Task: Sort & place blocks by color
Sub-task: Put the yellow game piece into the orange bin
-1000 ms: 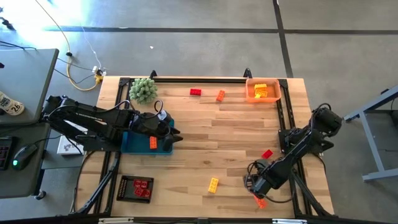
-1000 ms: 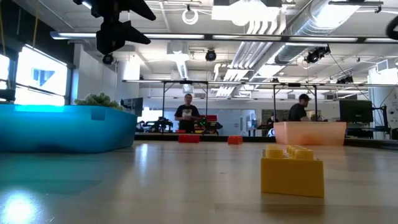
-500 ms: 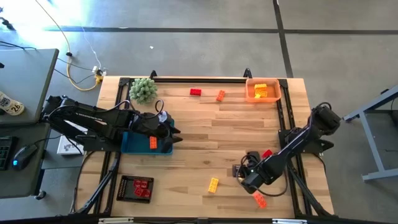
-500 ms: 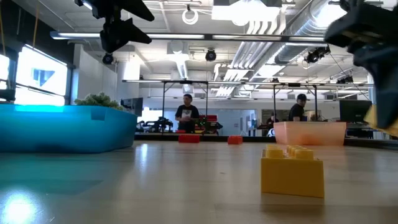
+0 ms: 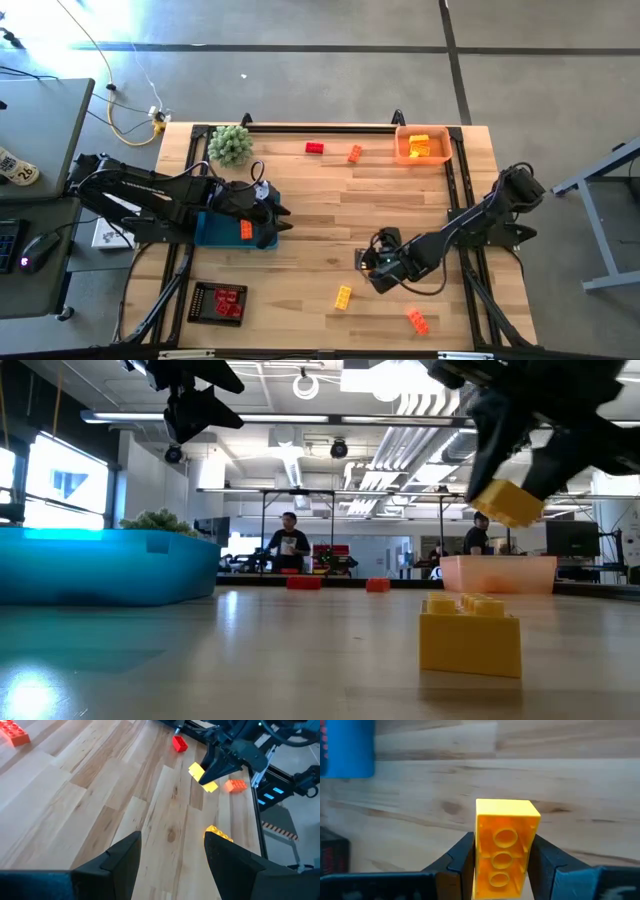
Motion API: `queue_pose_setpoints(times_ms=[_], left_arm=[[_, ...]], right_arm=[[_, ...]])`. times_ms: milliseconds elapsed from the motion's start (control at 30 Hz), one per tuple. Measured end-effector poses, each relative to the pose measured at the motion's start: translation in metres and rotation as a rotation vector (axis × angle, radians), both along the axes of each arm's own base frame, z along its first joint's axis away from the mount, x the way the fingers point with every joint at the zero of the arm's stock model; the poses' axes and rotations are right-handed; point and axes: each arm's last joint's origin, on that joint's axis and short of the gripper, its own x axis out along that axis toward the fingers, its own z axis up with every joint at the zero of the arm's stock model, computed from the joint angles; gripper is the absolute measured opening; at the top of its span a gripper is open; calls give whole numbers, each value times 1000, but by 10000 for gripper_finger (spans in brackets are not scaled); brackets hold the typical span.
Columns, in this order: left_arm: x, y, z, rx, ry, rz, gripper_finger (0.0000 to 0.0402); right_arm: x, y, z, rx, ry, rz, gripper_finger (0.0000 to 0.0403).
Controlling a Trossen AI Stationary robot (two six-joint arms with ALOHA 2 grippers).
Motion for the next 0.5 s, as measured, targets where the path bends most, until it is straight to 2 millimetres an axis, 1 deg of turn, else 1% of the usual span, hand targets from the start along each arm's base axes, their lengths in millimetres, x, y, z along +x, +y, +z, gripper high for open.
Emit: queue_pose_setpoints(times_ms=[233, 500], left_arm=[[0, 0, 0, 11, 1, -7, 206], [0, 0, 0, 5, 1, -3, 206]], right_arm=[[14, -10, 14, -30, -26, 46, 114], [20, -22, 15, -62, -12, 62, 114]])
